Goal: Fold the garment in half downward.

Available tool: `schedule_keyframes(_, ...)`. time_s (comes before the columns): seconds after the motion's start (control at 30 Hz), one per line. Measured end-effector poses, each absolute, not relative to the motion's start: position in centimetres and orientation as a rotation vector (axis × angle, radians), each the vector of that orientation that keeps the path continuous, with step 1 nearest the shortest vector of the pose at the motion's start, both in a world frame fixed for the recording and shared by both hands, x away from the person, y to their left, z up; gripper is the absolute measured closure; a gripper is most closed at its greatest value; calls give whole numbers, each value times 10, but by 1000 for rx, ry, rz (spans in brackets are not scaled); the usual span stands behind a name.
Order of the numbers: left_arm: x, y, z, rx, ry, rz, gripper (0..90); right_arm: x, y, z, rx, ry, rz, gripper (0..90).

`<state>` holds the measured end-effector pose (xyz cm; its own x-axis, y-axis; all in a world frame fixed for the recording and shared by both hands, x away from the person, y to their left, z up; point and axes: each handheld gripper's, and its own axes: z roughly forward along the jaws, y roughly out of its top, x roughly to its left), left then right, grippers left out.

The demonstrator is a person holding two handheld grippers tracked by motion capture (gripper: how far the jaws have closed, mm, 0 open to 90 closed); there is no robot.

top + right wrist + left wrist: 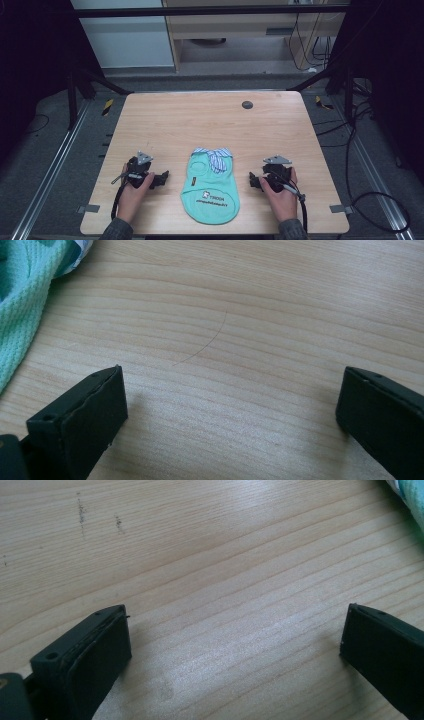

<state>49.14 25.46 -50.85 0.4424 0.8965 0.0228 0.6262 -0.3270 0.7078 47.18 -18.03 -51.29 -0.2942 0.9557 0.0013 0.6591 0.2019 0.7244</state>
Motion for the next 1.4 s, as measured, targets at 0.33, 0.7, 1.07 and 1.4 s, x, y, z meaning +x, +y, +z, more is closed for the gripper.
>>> schedule_keyframes(0.33, 490, 253, -509, 2080, 1239, 541, 0, 472, -181, -513, 1498, 2032, 875, 7)
schedule_keyframes(0.7, 484, 240, -504, 2112, 1172, 517, 53, 464, -177, -510, 1439, 2048, 918, 217)
schedule_keyframes(1.07, 487, 233, -478, 2052, 1114, 465, 246, 461, -163, -489, 1310, 2148, 972, 504)
schedule_keyframes(1.4, 528, 221, -465, 2145, 1114, 459, 371, 497, -139, -467, 1196, 2261, 930, 666)
